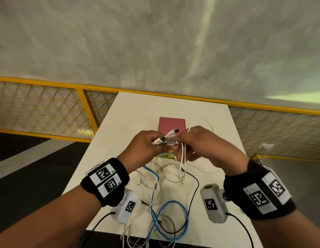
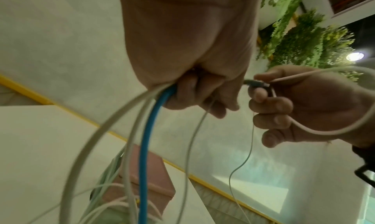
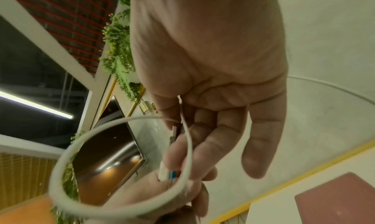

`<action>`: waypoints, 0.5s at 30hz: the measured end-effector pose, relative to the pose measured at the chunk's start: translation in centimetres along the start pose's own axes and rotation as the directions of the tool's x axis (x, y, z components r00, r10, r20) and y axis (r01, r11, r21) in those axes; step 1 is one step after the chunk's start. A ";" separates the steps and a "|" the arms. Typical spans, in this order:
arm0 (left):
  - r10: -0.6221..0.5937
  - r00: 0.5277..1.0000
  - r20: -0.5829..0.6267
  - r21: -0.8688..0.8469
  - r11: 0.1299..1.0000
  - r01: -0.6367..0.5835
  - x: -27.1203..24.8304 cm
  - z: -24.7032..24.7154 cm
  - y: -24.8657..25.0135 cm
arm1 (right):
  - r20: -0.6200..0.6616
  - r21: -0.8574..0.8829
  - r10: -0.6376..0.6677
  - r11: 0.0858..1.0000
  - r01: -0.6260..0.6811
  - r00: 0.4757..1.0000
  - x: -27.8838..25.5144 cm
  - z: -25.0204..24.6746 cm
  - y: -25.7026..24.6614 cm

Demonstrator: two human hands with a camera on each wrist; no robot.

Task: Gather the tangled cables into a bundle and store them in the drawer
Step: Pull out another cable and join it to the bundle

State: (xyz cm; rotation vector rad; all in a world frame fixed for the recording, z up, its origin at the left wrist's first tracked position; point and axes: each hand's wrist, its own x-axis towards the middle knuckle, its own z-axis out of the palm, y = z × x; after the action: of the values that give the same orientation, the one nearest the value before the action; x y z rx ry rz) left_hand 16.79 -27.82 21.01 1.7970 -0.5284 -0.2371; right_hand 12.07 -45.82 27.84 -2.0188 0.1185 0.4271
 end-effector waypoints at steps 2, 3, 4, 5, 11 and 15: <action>-0.038 0.999 0.026 -0.074 0.996 0.040 -0.3 0.1 -0.4 | -0.023 -0.008 -0.040 0.999 0.040 0.999 0.0 -0.2 0.0; -0.043 0.999 0.019 -0.080 0.996 0.044 -0.5 0.1 -0.4 | -0.015 -0.003 -0.060 0.998 0.060 0.998 -0.1 -0.4 0.0; -0.050 0.999 0.007 -0.079 0.996 0.050 -0.6 0.0 -0.5 | 0.004 0.011 -0.075 0.997 0.075 0.997 -0.1 -0.6 0.1; -0.062 0.998 -0.002 -0.087 0.994 0.061 -0.7 -0.1 -0.5 | 0.029 0.028 -0.079 0.997 0.078 0.996 -0.2 -0.8 0.1; -0.144 0.989 0.020 -0.147 0.978 0.145 -1.0 -0.6 -0.2 | 0.092 0.179 -0.114 0.979 0.096 0.989 -0.4 -0.5 0.4; -0.245 0.968 0.047 -0.145 0.957 0.250 -1.5 -1.1 -1.9 | -0.210 0.679 -0.192 0.677 0.284 0.959 0.0 -2.8 -0.9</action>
State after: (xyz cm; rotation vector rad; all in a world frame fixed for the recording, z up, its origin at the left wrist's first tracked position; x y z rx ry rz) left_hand 16.38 -25.77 19.39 1.7121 -0.2950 -0.4638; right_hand 12.97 -47.84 29.77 -1.2603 0.0731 0.0557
